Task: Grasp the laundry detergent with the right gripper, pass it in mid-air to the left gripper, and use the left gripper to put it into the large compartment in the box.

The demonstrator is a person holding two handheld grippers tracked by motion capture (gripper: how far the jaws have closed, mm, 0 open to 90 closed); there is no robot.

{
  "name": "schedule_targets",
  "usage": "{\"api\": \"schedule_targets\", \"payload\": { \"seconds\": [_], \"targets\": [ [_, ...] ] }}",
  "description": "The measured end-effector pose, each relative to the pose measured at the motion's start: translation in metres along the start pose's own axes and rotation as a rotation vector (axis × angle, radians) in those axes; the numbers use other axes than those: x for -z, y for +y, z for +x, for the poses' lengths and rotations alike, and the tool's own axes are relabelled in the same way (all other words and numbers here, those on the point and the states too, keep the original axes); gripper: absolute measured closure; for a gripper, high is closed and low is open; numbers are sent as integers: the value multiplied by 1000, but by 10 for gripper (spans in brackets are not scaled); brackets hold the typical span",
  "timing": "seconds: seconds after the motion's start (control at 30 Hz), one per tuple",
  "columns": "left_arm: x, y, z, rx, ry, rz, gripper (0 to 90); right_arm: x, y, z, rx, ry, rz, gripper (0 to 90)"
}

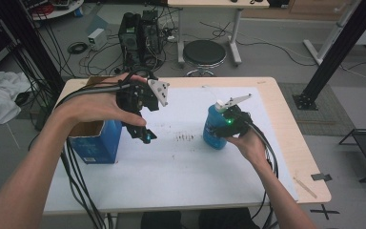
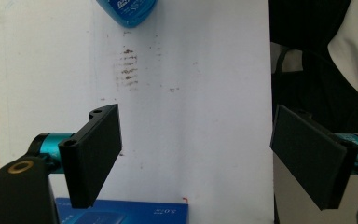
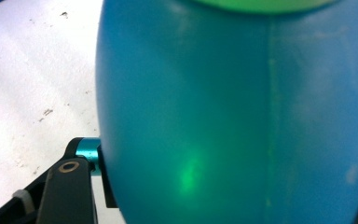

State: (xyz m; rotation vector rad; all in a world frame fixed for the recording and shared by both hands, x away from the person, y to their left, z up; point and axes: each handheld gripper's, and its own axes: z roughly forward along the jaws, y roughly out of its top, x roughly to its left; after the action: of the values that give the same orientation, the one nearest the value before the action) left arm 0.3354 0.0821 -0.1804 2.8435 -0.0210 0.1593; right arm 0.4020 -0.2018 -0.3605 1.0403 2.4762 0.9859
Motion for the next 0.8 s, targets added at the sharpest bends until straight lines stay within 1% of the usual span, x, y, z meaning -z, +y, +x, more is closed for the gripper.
{"api": "schedule_targets", "payload": {
  "seconds": [0.03, 0.1, 0.17, 0.2, 0.27, 0.33, 0.37, 0.47, 0.5, 0.53, 0.6, 0.67, 0.8],
  "targets": [
    [0, 0, 0, 0, 0, 0, 166, 0, 0, 1, -17, -3, 4, 309],
    [1, 1, 0, -8, 7, 4, 166, -1, -1, -1, -5, -5, -4, 312],
    [1, 1, 0, -10, 7, 7, 165, -1, -1, 0, -21, -8, -1, 327],
    [0, 1, 0, -12, 6, 8, 165, -1, -1, 0, -21, -8, -1, 327],
    [0, 1, 0, -13, 6, 9, 166, -1, -3, 0, -29, 2, -13, 351],
    [-1, 1, 0, -14, 3, 10, 166, -2, -3, -1, -27, 5, -14, 355],
    [-1, 1, 0, -11, 0, 10, 166, -2, -3, -2, -9, -1, -23, 373],
    [-1, 0, 1, -8, -6, 13, 165, -2, -3, -1, -14, 1, -34, 391],
    [-2, -1, 1, -8, 6, 5, 166, -2, -3, -2, -8, 3, -38, 395],
    [-2, -1, 1, -7, 7, 8, 166, -3, -4, -1, -12, -3, -41, 397],
    [-1, -1, 1, -8, 5, 7, 166, -4, -4, -1, -16, 9, -45, 410],
    [-1, -1, 0, -4, -4, 11, 166, -4, -5, -1, -19, 3, -60, 414],
    [-1, -1, 1, -6, 5, 10, 166, -4, -6, -1, -20, 5, -65, 422]
  ]
}}
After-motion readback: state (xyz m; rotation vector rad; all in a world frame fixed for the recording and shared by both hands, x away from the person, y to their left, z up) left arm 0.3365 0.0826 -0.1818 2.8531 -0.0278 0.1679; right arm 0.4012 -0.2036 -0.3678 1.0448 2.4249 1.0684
